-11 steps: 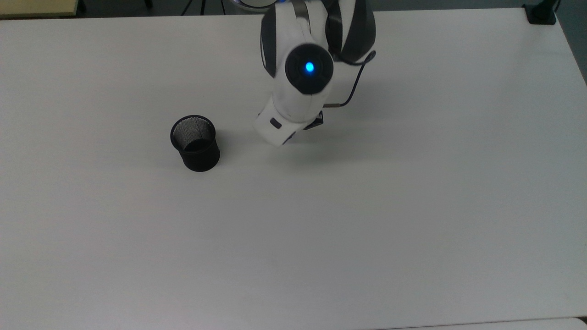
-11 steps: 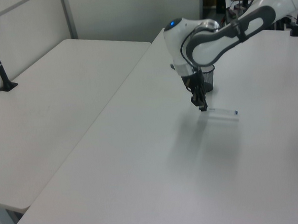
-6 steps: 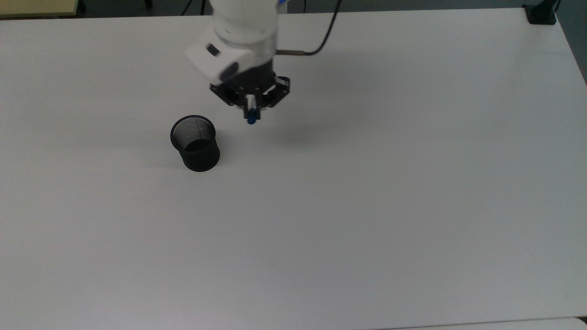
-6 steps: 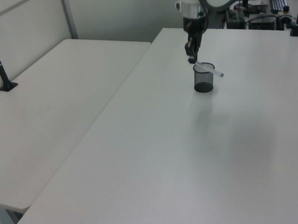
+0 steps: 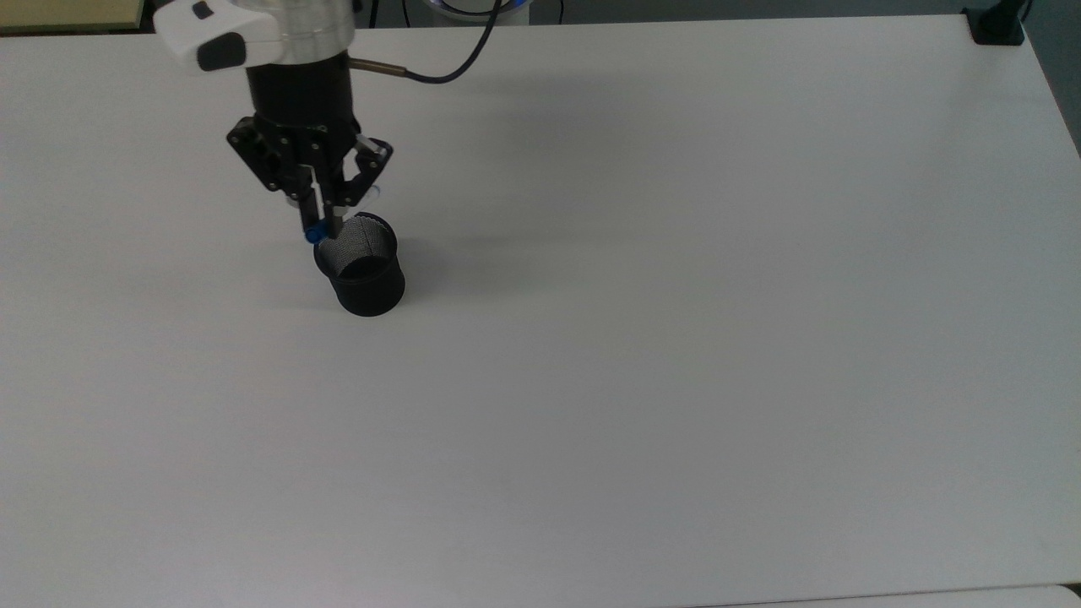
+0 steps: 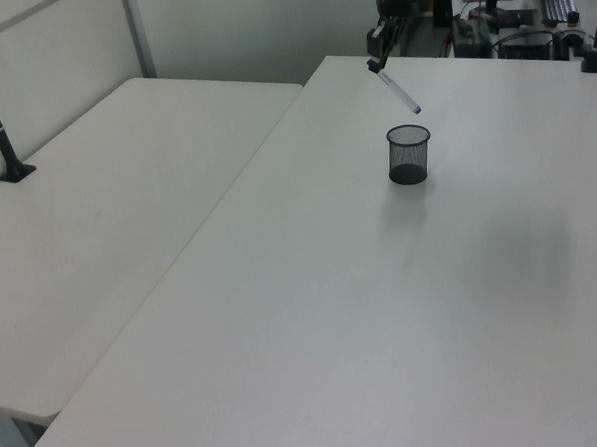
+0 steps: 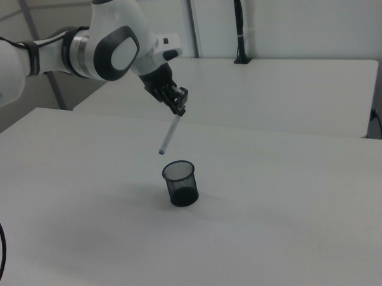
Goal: Insert the marker
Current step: 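Position the marker above the cup opening and lower it inside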
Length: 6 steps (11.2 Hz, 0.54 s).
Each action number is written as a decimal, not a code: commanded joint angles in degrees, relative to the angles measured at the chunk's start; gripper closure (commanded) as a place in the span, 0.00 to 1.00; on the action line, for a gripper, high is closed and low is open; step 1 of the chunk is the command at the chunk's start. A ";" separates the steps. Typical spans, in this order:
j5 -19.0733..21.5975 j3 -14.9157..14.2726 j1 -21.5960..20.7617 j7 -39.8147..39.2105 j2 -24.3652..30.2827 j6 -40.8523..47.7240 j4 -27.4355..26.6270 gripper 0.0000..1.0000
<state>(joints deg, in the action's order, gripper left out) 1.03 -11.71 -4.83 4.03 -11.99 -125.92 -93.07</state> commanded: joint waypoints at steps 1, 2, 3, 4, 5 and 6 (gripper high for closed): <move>0.56 -2.35 -0.71 1.33 0.13 -10.01 -5.72 0.98; 0.56 -3.31 -0.79 1.33 -0.66 -11.52 -6.42 0.99; 0.56 -3.76 -0.80 1.24 -0.93 -12.75 -7.38 0.98; 0.56 -3.85 -0.88 1.24 -1.19 -13.46 -8.52 0.98; 0.47 -3.85 -1.06 1.24 -1.11 -13.47 -9.67 0.98; 0.47 -3.76 -1.15 1.24 -1.20 -13.56 -10.55 0.98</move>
<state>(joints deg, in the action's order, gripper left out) 1.05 -14.80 -4.75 4.27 -14.31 -137.48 -100.01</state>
